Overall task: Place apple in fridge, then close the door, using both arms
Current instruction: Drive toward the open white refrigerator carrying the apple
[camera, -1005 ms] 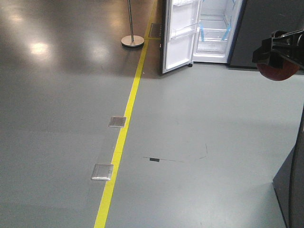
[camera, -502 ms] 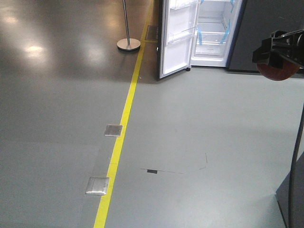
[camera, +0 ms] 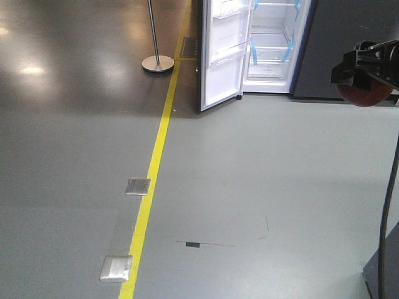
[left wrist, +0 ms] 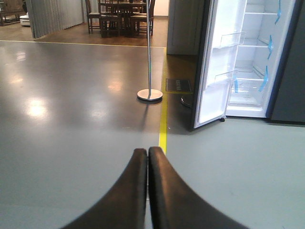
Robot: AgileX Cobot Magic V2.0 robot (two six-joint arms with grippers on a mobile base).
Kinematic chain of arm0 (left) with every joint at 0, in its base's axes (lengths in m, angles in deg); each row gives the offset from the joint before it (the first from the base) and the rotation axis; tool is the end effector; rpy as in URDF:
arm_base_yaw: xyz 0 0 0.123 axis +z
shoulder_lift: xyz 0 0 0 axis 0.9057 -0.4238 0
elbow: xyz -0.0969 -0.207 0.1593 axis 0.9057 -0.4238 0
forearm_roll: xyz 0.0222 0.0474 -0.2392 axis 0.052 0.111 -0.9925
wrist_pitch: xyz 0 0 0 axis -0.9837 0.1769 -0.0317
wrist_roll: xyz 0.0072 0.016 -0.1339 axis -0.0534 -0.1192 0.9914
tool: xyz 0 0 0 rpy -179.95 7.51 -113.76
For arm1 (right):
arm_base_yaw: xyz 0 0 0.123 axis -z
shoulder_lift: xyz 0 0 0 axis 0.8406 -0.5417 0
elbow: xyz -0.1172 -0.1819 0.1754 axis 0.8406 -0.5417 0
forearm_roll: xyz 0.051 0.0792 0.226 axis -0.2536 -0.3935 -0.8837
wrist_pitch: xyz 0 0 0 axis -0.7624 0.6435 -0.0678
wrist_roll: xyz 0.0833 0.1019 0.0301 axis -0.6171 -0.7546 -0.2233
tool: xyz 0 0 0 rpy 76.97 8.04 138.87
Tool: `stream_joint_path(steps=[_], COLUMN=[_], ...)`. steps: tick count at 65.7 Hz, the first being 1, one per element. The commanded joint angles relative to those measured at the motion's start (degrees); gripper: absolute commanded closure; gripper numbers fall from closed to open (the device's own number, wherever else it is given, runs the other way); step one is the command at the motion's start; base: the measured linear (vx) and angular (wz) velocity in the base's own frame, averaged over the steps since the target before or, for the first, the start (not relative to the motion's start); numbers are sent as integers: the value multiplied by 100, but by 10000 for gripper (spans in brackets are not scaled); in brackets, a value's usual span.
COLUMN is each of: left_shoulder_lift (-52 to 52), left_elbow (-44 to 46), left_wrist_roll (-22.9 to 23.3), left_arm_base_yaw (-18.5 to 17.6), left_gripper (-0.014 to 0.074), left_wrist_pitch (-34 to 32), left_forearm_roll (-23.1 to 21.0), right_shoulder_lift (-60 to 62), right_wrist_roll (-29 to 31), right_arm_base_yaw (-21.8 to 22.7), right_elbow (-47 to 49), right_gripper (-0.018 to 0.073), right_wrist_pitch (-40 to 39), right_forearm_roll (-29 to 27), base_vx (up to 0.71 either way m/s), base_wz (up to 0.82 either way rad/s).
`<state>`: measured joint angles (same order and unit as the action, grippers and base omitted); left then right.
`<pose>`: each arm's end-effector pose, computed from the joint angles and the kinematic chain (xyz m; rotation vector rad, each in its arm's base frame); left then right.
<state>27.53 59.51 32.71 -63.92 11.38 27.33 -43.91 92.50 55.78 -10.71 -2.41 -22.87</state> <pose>0.0992 0.0072 0.1830 -0.1464 1.6791 -0.0433 0.3075 0.0325 0.3707 -0.0636 2.2419 0.2514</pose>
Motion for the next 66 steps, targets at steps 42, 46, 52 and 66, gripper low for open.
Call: stream_joint_path(steps=[42, 46, 52, 66], left_shoulder_lift=[92, 92, 92, 92], left_elbow=[-85, -85, -85, -85], left_wrist_roll=[27, 27, 27, 27], left_arm_base_yaw=[2, 2, 2, 2], left_gripper=[603, 603, 603, 603], left_wrist_pitch=[-397, -397, -397, -397], left_forearm_roll=[-28, -28, -28, -28], right_shoulder_lift=[178, 178, 178, 178], right_wrist_roll=[58, 58, 58, 58], right_arm_base_yaw=[12, 12, 12, 12], right_elbow=[182, 182, 182, 182], right_gripper=[410, 410, 410, 410], right_wrist_pitch=[-395, -395, -395, -395], right_forearm_roll=[-56, -56, -56, -56], base_vx=[21, 21, 21, 21], base_wz=[-6, -3, -3, -3])
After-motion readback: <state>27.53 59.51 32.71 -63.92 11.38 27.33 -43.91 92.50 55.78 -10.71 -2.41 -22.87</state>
